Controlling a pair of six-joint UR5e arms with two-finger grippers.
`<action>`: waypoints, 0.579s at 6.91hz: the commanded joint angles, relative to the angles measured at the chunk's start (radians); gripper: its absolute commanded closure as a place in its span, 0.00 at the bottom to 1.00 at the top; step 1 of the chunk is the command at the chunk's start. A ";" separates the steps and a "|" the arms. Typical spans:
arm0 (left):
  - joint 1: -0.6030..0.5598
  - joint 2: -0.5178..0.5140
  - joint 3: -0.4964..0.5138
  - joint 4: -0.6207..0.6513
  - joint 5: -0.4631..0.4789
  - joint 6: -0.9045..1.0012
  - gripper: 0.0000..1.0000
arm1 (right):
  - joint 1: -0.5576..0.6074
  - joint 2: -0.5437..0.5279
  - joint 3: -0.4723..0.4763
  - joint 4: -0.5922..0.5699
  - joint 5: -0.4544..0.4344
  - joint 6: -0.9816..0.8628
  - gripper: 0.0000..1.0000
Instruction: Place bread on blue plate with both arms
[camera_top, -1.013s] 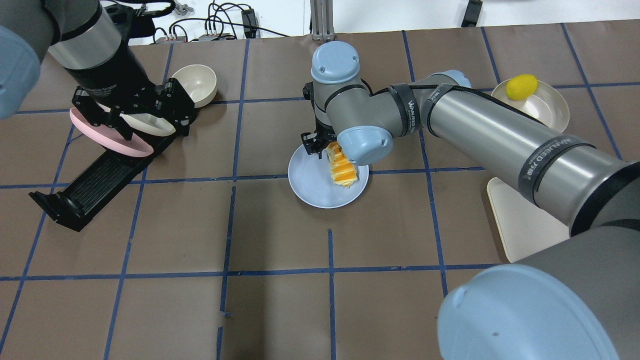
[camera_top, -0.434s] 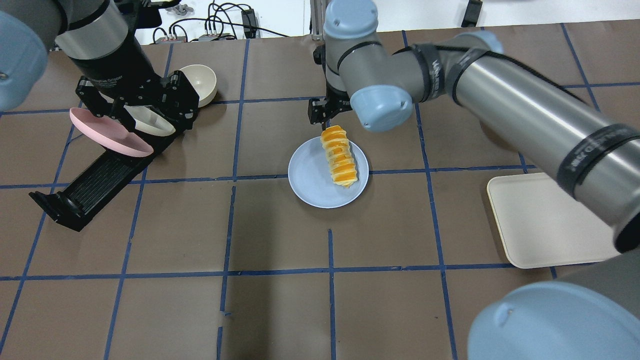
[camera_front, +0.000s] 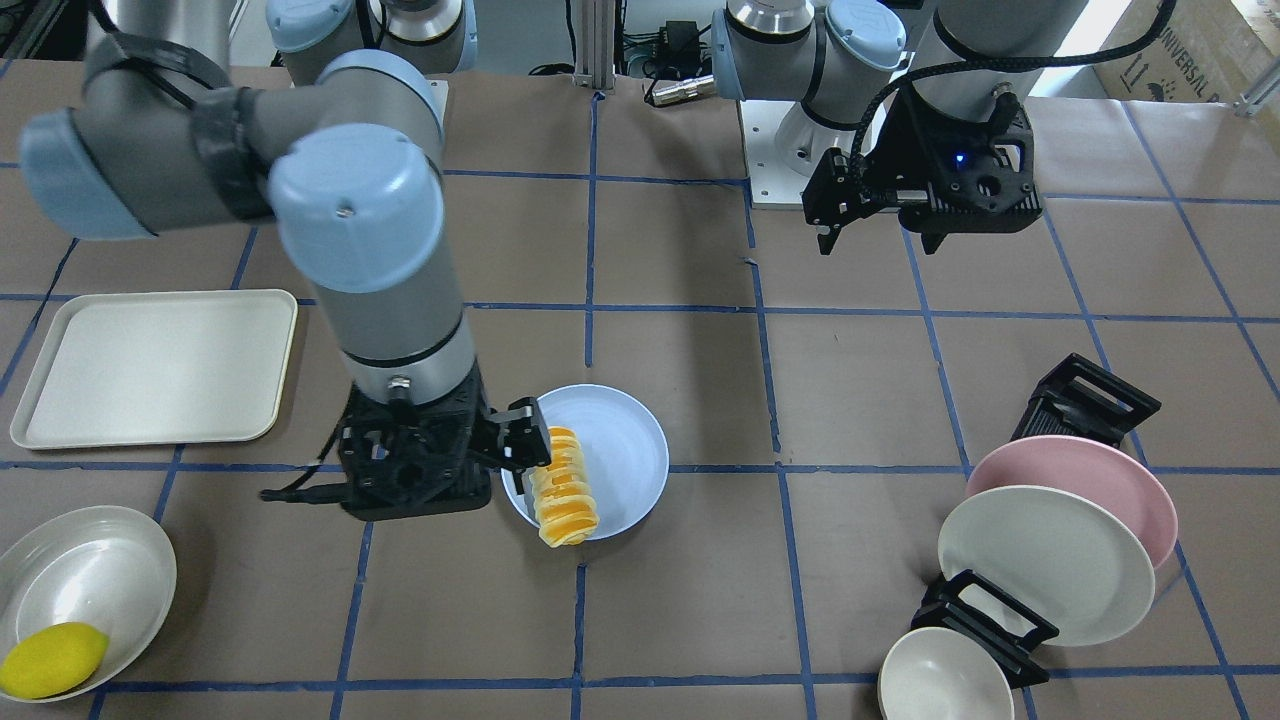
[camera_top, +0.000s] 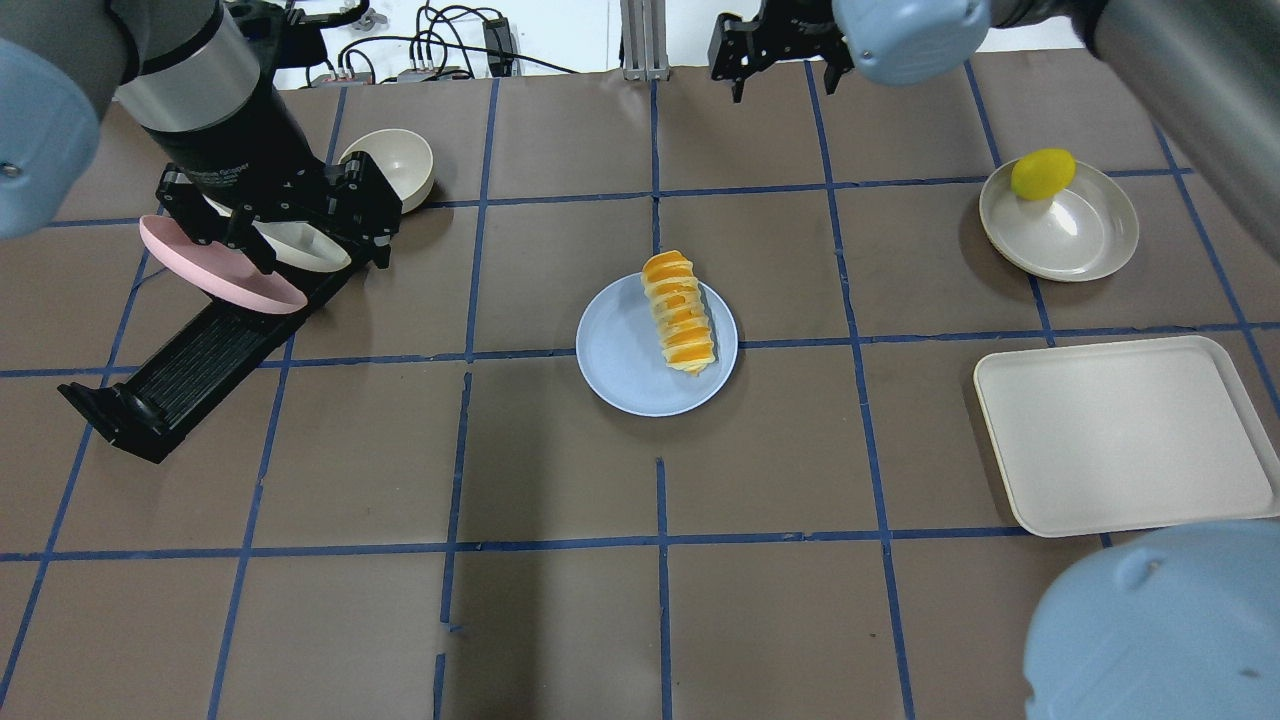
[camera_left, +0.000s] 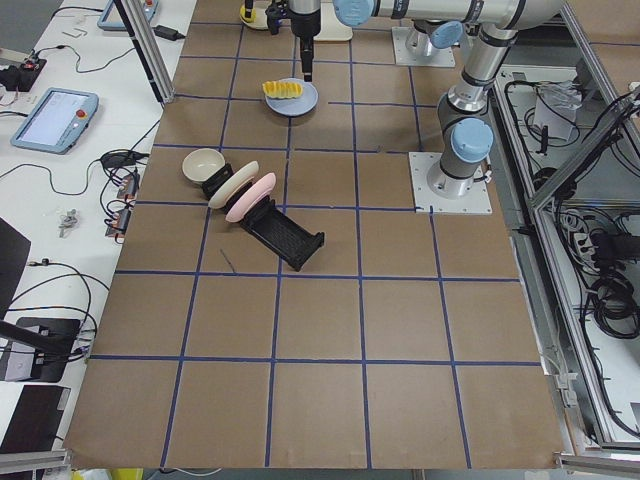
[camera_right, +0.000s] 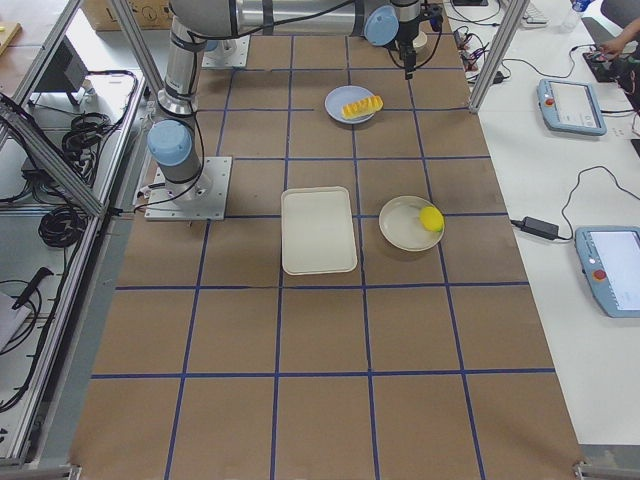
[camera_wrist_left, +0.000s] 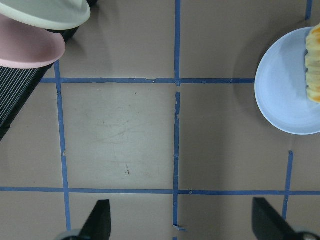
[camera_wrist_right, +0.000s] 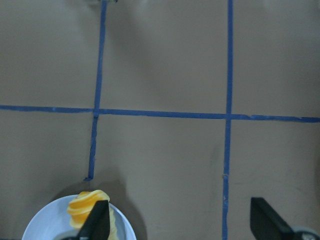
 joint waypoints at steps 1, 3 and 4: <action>-0.001 -0.001 0.008 -0.003 -0.005 0.006 0.00 | -0.074 -0.093 -0.007 0.226 -0.006 -0.063 0.00; -0.001 -0.008 0.026 -0.005 0.001 0.010 0.00 | -0.157 -0.218 0.001 0.470 0.065 -0.120 0.02; -0.003 -0.004 0.025 -0.007 0.003 0.010 0.00 | -0.154 -0.268 0.030 0.504 0.063 -0.116 0.02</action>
